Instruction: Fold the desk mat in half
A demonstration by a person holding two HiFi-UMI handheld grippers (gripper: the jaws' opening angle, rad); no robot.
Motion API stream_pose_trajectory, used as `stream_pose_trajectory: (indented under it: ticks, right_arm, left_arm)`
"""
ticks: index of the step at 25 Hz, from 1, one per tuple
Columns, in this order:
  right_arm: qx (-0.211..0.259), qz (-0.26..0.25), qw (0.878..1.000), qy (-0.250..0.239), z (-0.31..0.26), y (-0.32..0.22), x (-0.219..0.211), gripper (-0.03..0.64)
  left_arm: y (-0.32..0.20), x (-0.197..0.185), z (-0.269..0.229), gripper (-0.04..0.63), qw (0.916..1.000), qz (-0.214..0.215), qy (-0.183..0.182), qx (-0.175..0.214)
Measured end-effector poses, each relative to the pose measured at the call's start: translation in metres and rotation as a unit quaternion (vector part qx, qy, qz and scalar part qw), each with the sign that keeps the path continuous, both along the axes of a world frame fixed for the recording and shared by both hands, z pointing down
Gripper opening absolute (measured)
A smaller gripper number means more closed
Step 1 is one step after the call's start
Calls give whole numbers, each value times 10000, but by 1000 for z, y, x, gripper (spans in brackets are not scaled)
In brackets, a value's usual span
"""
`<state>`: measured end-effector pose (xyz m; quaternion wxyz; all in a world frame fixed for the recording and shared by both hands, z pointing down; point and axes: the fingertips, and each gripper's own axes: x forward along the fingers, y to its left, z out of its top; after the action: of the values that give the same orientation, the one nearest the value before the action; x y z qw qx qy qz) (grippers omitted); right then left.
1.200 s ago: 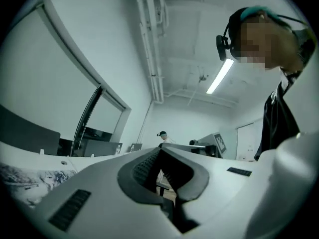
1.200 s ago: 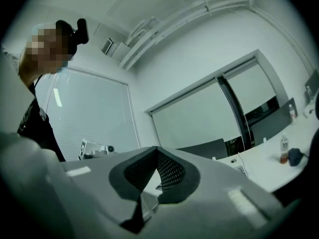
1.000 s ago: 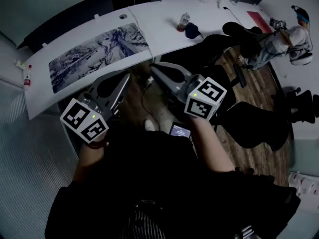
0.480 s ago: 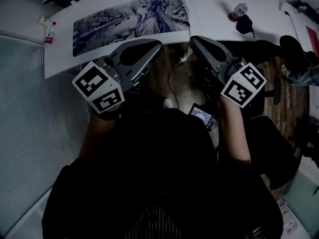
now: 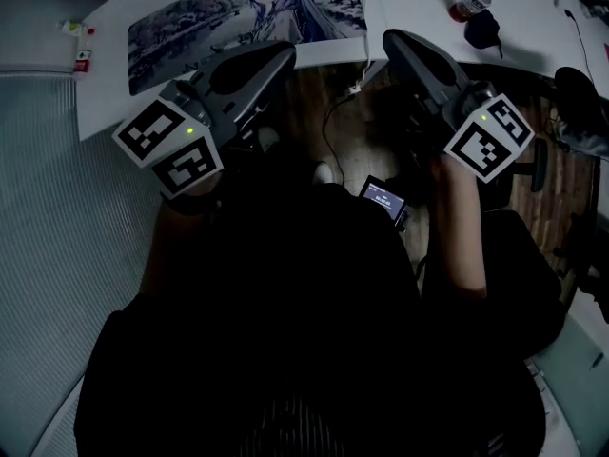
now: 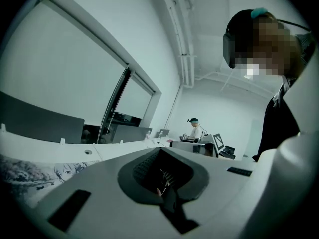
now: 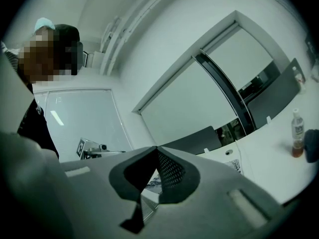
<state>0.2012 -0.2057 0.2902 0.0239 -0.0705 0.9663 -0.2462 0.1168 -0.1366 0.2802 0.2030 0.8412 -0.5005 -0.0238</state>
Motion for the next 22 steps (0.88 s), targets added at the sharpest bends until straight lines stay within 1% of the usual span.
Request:
stream_pose_trajectory:
  ticks: [2,4,6,8,10,12,14,17,20,22]
  right_arm:
    - [-37,115,9999,26,6,-11,1,3]
    - [-46,226,9997,90,12,-22,-1,3]
    - [-39,364,9991,189,18,-31,2,3]
    - [-90,550,9980,310,25,-44,5,3]
    - [-177,728,9967,295,27,-59,-1,3]
    - [-271,821,9962,137,23,-71,-10,3]
    - [-339,883,9955,44,23,-82,-22,3]
    - [-370,1066,9934,226,29,-90,-37,3]
    - [-345,1345,9891,483,30,-99,-51,3]
    - [-359,1565,9852,606,28,-110,-61,3]
  left_arm:
    - [-12,-2,1,6,10000,58,-4,18]
    - [-31,2,1,6,9996,237,-115,104]
    - [-48,12,3,6,9979,546,-282,207]
    - [-62,17,8,6,9953,873,-334,263]
    - [-79,8,13,6,9931,1118,-249,254]
    - [-95,-5,19,6,9910,1317,-132,172]
    - [-107,-18,25,6,9884,1511,-139,52]
    - [-122,-35,34,6,9834,1805,-168,-53]
    - [-140,-56,36,6,9762,2165,-83,-29]
    - [-154,-71,36,6,9732,2298,-11,9]
